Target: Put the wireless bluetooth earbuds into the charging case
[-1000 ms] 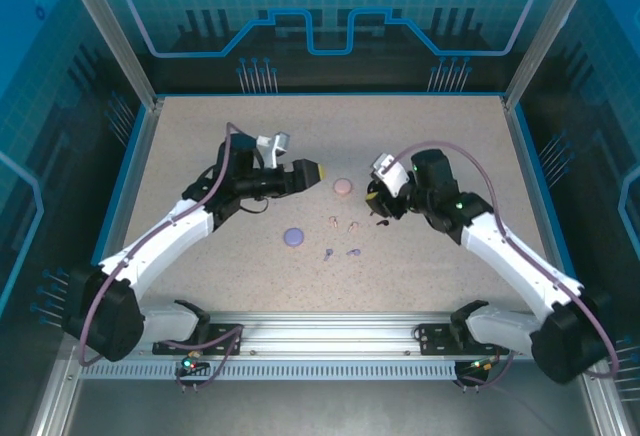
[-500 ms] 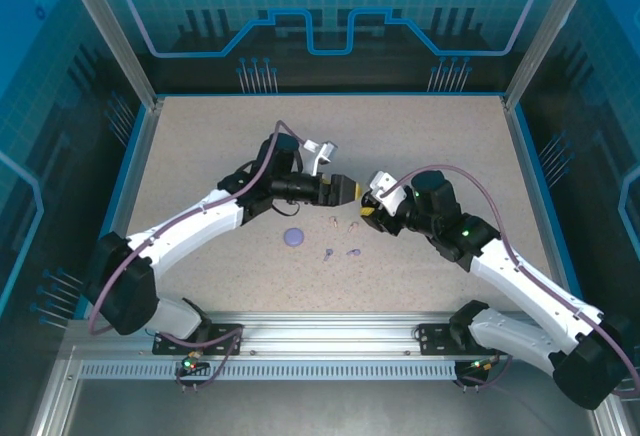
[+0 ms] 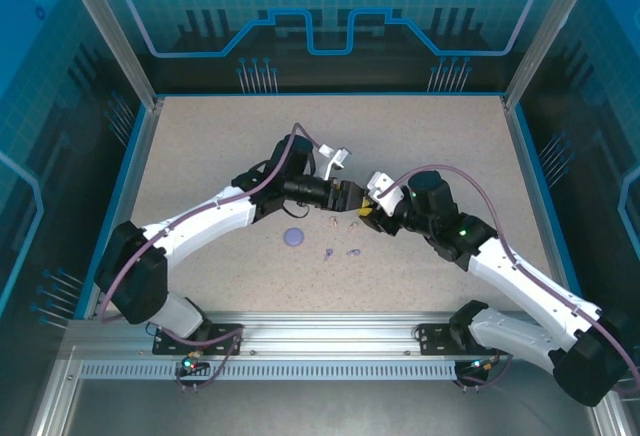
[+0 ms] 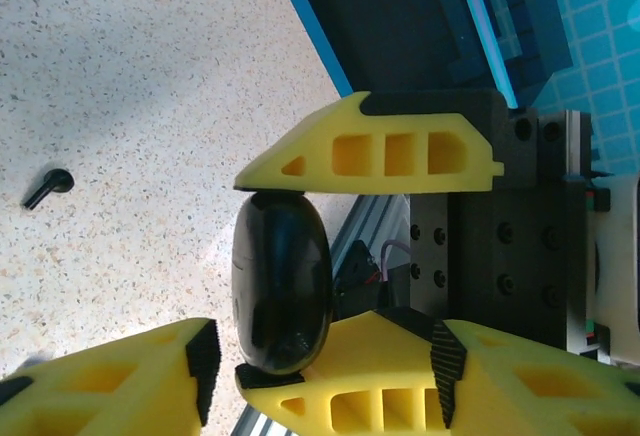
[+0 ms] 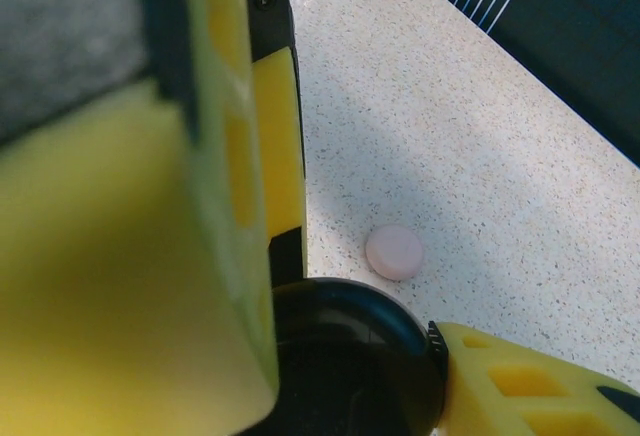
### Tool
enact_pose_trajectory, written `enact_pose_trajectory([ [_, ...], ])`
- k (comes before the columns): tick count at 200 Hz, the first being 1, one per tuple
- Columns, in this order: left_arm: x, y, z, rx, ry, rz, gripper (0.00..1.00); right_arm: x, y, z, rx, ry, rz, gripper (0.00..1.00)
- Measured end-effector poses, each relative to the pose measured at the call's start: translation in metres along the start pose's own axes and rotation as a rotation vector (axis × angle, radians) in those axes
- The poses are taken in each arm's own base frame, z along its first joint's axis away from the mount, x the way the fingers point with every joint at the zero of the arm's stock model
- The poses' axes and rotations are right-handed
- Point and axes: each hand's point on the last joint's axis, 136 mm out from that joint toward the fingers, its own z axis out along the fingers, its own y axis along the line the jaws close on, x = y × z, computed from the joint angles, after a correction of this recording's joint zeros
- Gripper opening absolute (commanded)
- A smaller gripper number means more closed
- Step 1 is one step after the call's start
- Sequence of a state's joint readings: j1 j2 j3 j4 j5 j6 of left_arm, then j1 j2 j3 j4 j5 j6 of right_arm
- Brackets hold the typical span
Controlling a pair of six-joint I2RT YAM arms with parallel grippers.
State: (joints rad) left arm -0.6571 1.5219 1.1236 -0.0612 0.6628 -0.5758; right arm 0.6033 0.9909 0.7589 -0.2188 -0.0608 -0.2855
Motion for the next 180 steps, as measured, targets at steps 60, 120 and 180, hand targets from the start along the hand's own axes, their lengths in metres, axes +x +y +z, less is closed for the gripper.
enact_pose_trajectory([
  [60,0.002,0.004,0.004,-0.007,0.012,-0.010,0.50,0.000,0.000,0.002,-0.002,0.003,0.000,0.49],
  [120,0.000,0.007,0.008,-0.014,0.018,-0.015,0.43,-0.003,-0.001,0.004,-0.005,0.002,-0.001,0.50],
  [180,0.001,0.016,0.007,-0.046,0.019,-0.015,0.28,-0.002,0.000,0.008,-0.021,0.023,0.001,0.53],
])
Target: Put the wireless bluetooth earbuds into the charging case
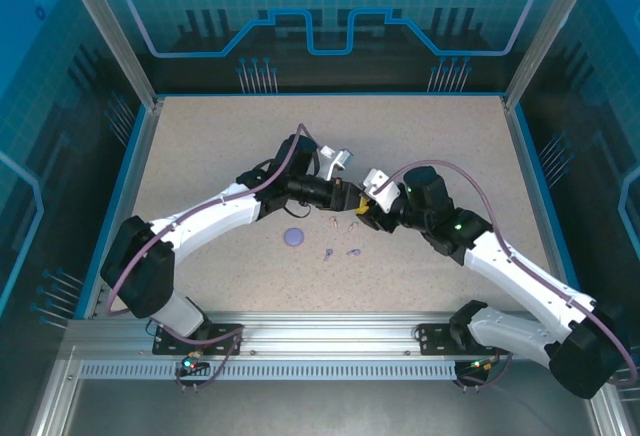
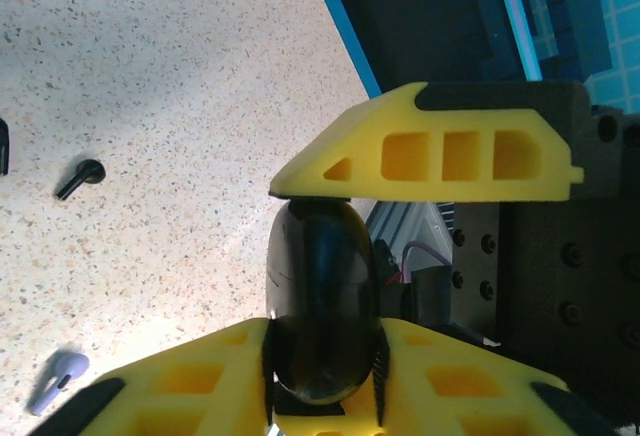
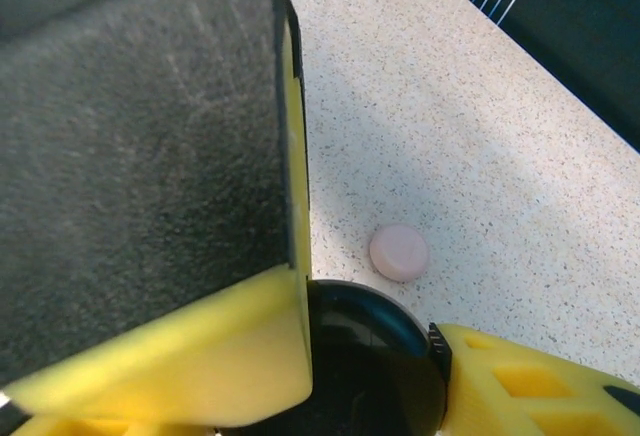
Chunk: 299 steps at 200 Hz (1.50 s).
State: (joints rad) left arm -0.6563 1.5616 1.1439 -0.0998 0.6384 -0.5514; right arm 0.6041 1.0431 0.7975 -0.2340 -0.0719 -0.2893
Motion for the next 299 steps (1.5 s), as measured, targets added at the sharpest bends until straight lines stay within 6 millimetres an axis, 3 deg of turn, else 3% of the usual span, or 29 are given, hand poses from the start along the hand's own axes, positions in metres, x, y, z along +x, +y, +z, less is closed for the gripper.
enact_pose_trajectory([
  [35,0.000,-0.002,-0.002,-0.005,-0.003,0.037,0.25,-0.001,0.002,0.001,-0.033,0.012,0.009,0.65],
  [89,-0.004,-0.027,-0.017,0.007,-0.064,0.146,0.25,-0.013,0.000,-0.010,-0.091,-0.042,0.057,1.00],
  [193,0.001,-0.003,-0.039,-0.137,-0.183,0.242,0.25,-0.019,0.008,-0.042,-0.270,-0.140,0.147,0.97],
  [234,0.008,-0.013,-0.058,-0.109,-0.274,0.353,0.25,-0.022,0.021,-0.048,-0.383,-0.165,0.154,0.89],
  [299,0.010,-0.030,-0.074,-0.064,-0.363,0.507,0.23,-0.056,0.028,-0.043,-0.575,-0.205,0.117,0.77],
])
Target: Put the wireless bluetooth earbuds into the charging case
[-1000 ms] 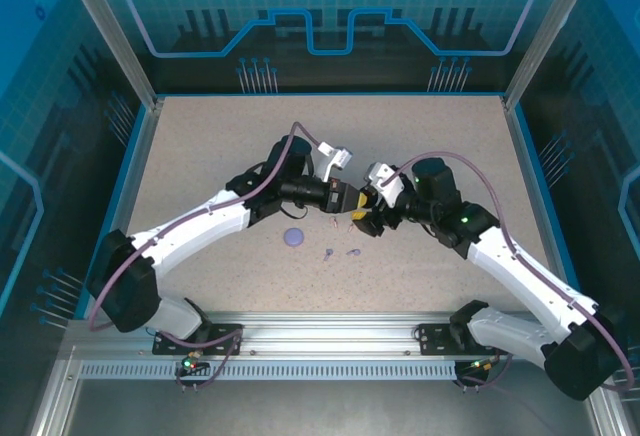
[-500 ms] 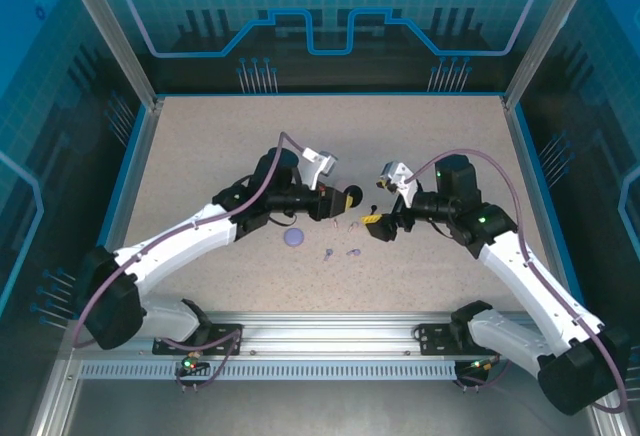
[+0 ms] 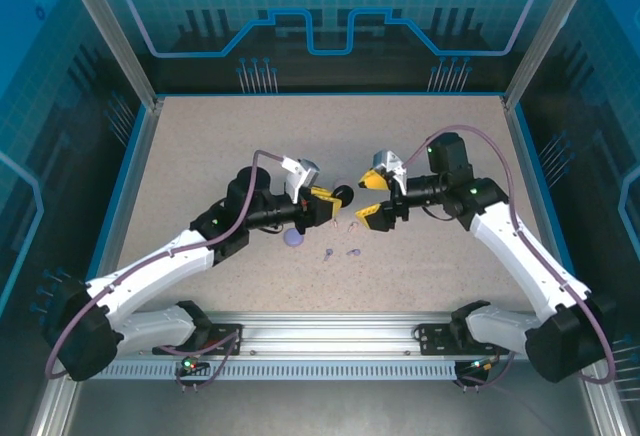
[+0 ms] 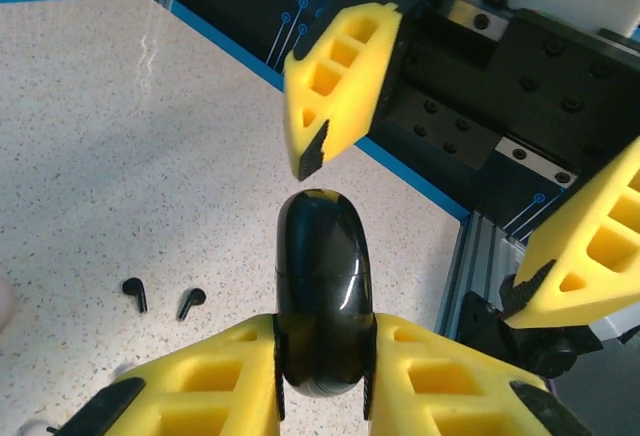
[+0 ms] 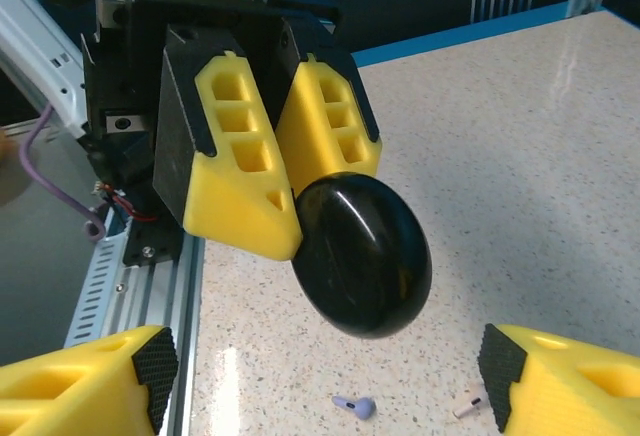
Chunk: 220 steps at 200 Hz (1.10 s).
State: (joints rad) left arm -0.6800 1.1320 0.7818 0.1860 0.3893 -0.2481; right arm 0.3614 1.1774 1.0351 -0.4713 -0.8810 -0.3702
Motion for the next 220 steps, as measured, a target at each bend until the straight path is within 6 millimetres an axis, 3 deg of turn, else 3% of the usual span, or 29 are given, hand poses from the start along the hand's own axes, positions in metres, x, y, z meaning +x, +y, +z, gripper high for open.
enact_pose_trajectory([
  [51,-0.007,-0.003,0.000,0.012,-0.029,0.036,0.23,0.004,0.001,0.018,-0.099,0.030,0.026,0.54],
  [120,-0.007,-0.010,-0.001,0.049,-0.023,0.065,0.23,0.003,0.000,0.019,-0.110,0.044,0.036,0.32],
  [139,-0.006,-0.011,-0.001,0.055,-0.021,0.079,0.28,0.004,0.001,0.018,-0.112,0.050,0.041,0.27],
  [171,-0.006,-0.011,-0.001,0.055,-0.022,0.096,0.40,0.004,0.005,0.018,-0.129,0.052,0.046,0.25],
  [220,-0.003,-0.010,0.003,0.065,-0.012,0.107,0.40,0.005,0.008,0.018,-0.138,0.060,0.055,0.25],
])
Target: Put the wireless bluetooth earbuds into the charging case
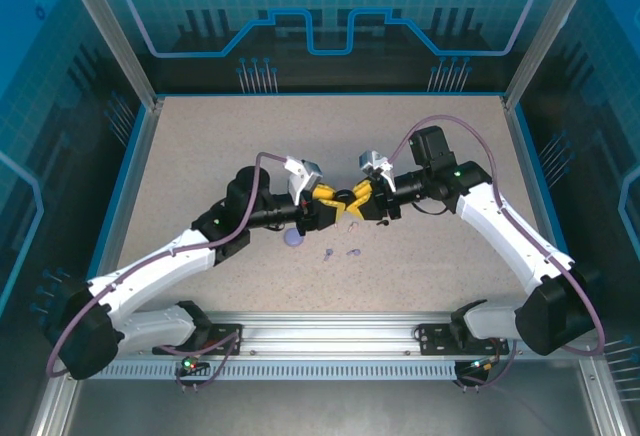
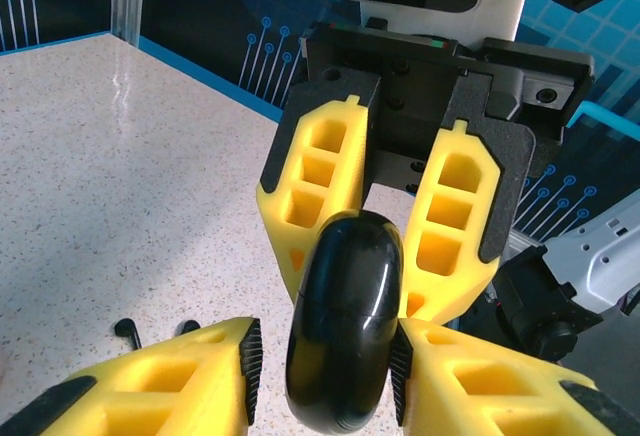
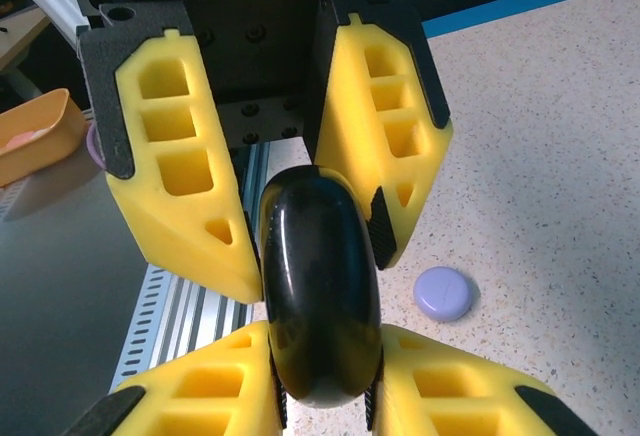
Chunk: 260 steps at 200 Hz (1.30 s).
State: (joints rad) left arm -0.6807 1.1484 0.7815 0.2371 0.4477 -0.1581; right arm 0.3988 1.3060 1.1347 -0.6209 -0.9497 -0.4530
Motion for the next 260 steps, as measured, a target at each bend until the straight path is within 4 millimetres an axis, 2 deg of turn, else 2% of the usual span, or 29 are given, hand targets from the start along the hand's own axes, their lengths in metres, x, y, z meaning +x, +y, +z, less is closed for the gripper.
enact_pose_trajectory([
  [36,0.004,-0.002,0.003,0.026,0.015,-0.004,0.33,0.000,0.000,0.000,0.000,0.001,0.000,0.27],
  [69,0.005,-0.004,0.003,0.037,0.017,-0.001,0.22,0.000,0.000,0.000,0.001,0.002,-0.001,0.35],
  [90,0.005,-0.004,0.003,0.036,0.018,-0.003,0.19,0.001,-0.001,0.000,0.006,0.007,0.004,0.40],
  [142,0.006,-0.003,0.003,0.038,0.009,0.005,0.19,0.004,-0.004,-0.003,0.051,0.025,0.006,0.63],
  [179,0.014,-0.001,0.004,0.044,-0.015,0.026,0.15,-0.002,0.012,-0.019,0.119,-0.016,-0.036,0.80],
  [198,0.010,-0.003,0.003,0.055,-0.060,0.060,0.12,-0.006,0.022,-0.030,0.172,-0.061,-0.071,0.86],
  [215,0.003,-0.005,0.001,0.066,-0.111,0.103,0.10,-0.010,0.029,-0.038,0.217,-0.108,-0.085,0.87],
  [260,-0.019,-0.013,0.001,0.099,-0.235,0.185,0.08,-0.028,0.031,-0.045,0.296,-0.204,-0.101,0.88],
])
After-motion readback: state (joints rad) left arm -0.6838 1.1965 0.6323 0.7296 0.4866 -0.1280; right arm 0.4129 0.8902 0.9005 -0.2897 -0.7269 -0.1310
